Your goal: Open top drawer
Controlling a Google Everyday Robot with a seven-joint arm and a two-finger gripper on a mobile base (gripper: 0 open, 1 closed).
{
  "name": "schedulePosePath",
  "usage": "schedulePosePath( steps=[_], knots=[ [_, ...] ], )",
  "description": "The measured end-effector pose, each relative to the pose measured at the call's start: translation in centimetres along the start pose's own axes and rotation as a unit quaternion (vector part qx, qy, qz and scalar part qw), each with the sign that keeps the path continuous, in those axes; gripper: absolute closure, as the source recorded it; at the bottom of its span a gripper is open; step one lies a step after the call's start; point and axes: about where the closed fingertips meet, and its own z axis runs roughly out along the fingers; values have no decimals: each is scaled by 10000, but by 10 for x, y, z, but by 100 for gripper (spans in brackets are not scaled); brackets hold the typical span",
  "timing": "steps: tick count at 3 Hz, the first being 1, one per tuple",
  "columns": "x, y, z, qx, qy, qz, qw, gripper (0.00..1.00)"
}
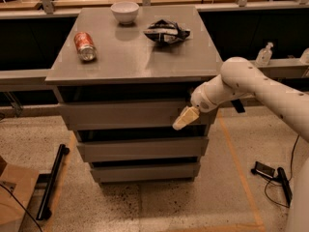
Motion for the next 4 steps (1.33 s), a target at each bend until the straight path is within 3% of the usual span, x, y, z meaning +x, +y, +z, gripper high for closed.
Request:
schedulePosePath(
  steps=[3,4],
  knots=[
    [-6,0,-8,0,3,2,10000,88],
    [-6,1,-6,-22,6,0,10000,91]
  ],
)
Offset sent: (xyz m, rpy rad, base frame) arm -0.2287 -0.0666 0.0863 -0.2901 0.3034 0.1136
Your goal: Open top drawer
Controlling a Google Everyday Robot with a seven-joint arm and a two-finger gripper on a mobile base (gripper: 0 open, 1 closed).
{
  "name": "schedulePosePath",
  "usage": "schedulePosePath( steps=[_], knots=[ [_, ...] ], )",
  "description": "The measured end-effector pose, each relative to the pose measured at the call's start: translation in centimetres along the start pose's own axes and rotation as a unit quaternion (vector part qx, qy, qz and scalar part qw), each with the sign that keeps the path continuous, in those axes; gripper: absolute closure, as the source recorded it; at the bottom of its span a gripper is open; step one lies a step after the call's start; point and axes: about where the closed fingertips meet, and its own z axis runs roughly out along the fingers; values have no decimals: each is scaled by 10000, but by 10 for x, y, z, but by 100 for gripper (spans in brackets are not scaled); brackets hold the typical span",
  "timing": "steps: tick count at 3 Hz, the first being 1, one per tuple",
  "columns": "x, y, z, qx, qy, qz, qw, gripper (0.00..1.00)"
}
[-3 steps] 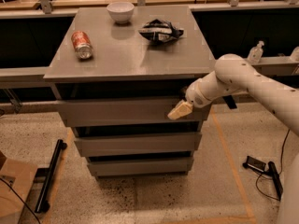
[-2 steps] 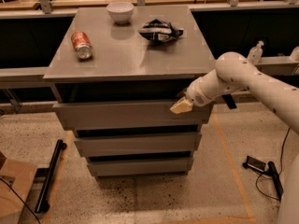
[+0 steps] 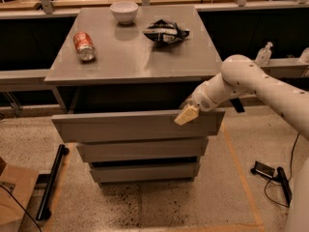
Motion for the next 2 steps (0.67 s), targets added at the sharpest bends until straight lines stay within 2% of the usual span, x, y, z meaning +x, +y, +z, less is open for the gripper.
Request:
schedulePosePath(
  steps=[1,2],
  knots=[
    [0,0,4,-61,7,-7,10000,68],
    [3,14,9,-331,493,-220,9980,45]
  ],
)
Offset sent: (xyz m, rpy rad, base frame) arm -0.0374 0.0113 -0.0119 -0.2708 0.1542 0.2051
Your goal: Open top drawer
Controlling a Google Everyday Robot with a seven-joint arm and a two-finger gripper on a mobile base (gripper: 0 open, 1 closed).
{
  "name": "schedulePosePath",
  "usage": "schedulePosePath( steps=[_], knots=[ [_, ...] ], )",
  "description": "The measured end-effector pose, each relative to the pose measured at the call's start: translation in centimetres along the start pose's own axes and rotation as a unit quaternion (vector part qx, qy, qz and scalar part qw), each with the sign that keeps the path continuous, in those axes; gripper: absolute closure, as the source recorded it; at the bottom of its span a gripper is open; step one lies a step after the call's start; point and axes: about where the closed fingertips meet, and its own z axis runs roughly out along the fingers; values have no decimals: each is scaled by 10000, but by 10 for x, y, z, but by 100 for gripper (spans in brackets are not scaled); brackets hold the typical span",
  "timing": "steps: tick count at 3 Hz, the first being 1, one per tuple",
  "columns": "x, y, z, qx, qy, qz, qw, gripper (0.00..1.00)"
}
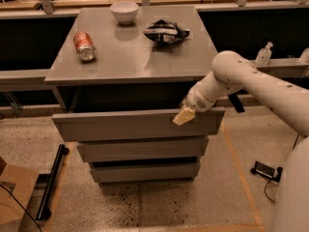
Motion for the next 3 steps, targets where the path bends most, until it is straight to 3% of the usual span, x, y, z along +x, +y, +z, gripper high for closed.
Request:
schedulePosePath(
  steps=[1,2,3],
  knots=[
    [8,30,-6,-330,797,-207,9961,21],
    [17,63,-20,-577,1389,-254,9883,1],
    [29,97,-37,-802,1623,-81,9834,0]
  ],
)
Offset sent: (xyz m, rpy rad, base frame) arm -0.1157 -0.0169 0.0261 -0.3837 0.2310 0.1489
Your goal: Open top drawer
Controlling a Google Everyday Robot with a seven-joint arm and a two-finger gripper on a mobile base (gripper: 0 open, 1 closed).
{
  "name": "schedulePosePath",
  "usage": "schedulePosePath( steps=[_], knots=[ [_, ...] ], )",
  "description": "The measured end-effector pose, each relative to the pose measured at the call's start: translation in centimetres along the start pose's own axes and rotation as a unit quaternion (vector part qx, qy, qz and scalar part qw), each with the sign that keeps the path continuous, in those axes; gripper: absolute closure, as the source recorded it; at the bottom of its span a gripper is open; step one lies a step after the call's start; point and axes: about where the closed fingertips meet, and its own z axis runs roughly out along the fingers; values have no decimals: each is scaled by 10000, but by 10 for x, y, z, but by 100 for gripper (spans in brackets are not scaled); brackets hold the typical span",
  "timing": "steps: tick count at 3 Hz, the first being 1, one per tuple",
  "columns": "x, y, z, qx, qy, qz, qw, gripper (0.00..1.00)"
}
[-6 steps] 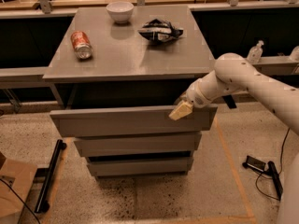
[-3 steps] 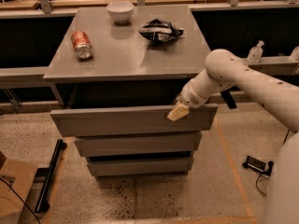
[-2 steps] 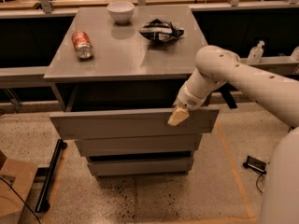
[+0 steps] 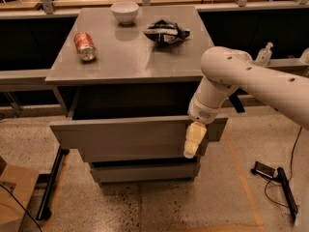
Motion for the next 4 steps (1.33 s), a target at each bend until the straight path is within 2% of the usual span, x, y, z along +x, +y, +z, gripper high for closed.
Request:
schedulePosePath(
  steps=[1,2,3,4],
  knots=[
    [14,34,6,-310,-52,267,9991,0],
    [14,34,6,-312,-51,266,9991,0],
    [10,30,17,-523,8,154,9985,0],
    [13,45,31,-957,206,37,9952,18]
  ],
)
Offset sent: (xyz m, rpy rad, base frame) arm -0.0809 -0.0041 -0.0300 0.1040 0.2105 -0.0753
